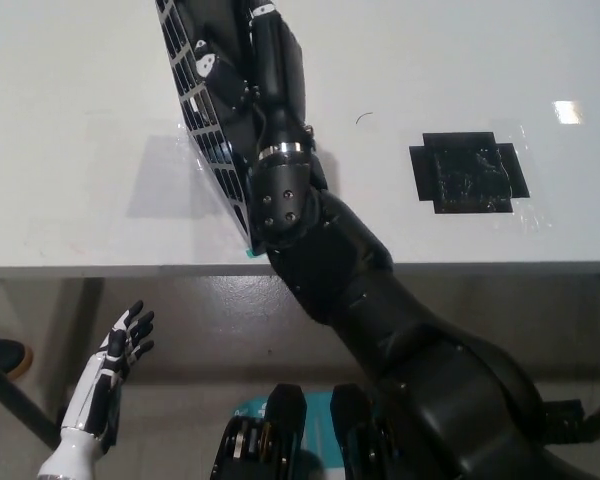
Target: A notebook is kept standing on the table on the right hand side and a black shelf is kept on the left hand side and the robot uses its right hand to grab the notebook and places it in the shelf
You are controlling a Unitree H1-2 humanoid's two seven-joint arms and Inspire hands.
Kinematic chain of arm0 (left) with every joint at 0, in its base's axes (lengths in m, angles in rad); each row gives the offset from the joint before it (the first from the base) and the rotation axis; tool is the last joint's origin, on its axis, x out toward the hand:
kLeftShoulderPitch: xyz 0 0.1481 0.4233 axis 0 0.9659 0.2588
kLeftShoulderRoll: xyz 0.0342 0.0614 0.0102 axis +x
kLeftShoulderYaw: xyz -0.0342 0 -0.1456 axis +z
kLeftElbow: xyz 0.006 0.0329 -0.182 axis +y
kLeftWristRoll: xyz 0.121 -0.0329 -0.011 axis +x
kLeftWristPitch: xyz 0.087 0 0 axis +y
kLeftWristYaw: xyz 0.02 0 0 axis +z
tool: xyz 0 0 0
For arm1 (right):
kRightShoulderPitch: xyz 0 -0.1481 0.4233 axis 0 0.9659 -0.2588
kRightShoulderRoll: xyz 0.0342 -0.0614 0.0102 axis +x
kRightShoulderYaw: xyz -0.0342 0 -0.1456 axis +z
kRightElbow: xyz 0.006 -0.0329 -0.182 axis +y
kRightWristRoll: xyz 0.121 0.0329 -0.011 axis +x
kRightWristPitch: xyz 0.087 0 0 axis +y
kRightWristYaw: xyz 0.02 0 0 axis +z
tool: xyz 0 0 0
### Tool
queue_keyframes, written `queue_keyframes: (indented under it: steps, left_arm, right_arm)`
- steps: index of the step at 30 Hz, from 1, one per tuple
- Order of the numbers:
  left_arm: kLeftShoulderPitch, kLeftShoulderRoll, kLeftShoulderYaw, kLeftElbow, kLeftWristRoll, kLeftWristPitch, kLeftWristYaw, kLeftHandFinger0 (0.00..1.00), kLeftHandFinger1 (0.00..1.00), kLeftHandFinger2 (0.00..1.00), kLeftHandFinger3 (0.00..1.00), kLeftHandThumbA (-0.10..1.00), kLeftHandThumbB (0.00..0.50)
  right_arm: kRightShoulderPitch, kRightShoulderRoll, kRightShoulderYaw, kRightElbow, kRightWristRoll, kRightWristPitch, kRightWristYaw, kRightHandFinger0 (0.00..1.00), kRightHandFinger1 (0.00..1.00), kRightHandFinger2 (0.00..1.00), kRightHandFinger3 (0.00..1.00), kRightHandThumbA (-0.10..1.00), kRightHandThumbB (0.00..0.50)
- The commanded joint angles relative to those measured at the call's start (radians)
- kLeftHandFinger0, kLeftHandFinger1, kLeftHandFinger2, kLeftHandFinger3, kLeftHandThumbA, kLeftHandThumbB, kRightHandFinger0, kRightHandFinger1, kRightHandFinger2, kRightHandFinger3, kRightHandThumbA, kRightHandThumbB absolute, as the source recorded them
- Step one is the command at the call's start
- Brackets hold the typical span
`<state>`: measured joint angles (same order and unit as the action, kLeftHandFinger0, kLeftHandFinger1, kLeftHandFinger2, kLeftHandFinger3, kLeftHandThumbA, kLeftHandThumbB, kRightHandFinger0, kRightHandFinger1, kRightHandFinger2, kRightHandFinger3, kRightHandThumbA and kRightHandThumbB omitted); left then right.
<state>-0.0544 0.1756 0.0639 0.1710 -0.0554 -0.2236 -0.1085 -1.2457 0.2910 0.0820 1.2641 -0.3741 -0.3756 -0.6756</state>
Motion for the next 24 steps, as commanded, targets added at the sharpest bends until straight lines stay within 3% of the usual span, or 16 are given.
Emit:
queue_keyframes:
  steps: [1, 3, 5, 7, 17, 23, 24]
  left_arm:
    - [-0.014, 0.008, 0.005, -0.029, 0.018, -0.018, 0.015, 1.00, 1.00, 1.00, 1.00, 1.00, 0.163]
    - [-0.014, 0.013, 0.004, -0.035, 0.021, -0.012, 0.011, 1.00, 1.00, 1.00, 1.00, 1.00, 0.160]
    - [-0.012, 0.015, 0.004, -0.042, 0.018, -0.004, 0.007, 1.00, 1.00, 1.00, 1.00, 1.00, 0.142]
    - [-0.013, 0.016, 0.003, -0.038, 0.011, -0.002, 0.001, 1.00, 1.00, 1.00, 1.00, 1.00, 0.149]
    - [-0.007, 0.011, 0.003, -0.045, 0.001, 0.002, -0.003, 1.00, 1.00, 1.00, 1.00, 1.00, 0.117]
    - [-0.006, 0.018, 0.002, -0.038, 0.003, -0.010, -0.009, 1.00, 1.00, 1.00, 1.00, 1.00, 0.170]
    - [-0.005, 0.017, 0.003, -0.041, -0.004, -0.004, -0.011, 1.00, 1.00, 1.00, 1.00, 1.00, 0.155]
  right_arm:
    - [-0.115, 0.025, 0.013, -0.019, 0.040, -0.094, 0.045, 1.00, 1.00, 1.00, 1.00, 0.70, 0.366]
    - [-0.118, 0.022, 0.034, -0.022, 0.025, -0.077, 0.068, 1.00, 1.00, 1.00, 1.00, 0.89, 0.436]
    - [-0.119, 0.019, 0.048, -0.024, 0.010, -0.077, 0.045, 1.00, 1.00, 1.00, 1.00, 0.99, 0.455]
    - [-0.116, 0.014, 0.064, -0.034, -0.002, -0.076, 0.014, 1.00, 1.00, 1.00, 1.00, 1.00, 0.433]
    - [-0.085, -0.004, 0.080, -0.142, -0.001, -0.072, 0.027, 1.00, 1.00, 1.00, 1.00, 1.00, 0.452]
    - [0.001, -0.075, 0.101, -0.524, -0.048, -0.006, 0.087, 1.00, 1.00, 1.00, 1.00, 1.00, 0.423]
    - [0.017, -0.089, 0.096, -0.611, -0.044, 0.008, 0.111, 1.00, 1.00, 1.00, 1.00, 1.00, 0.425]
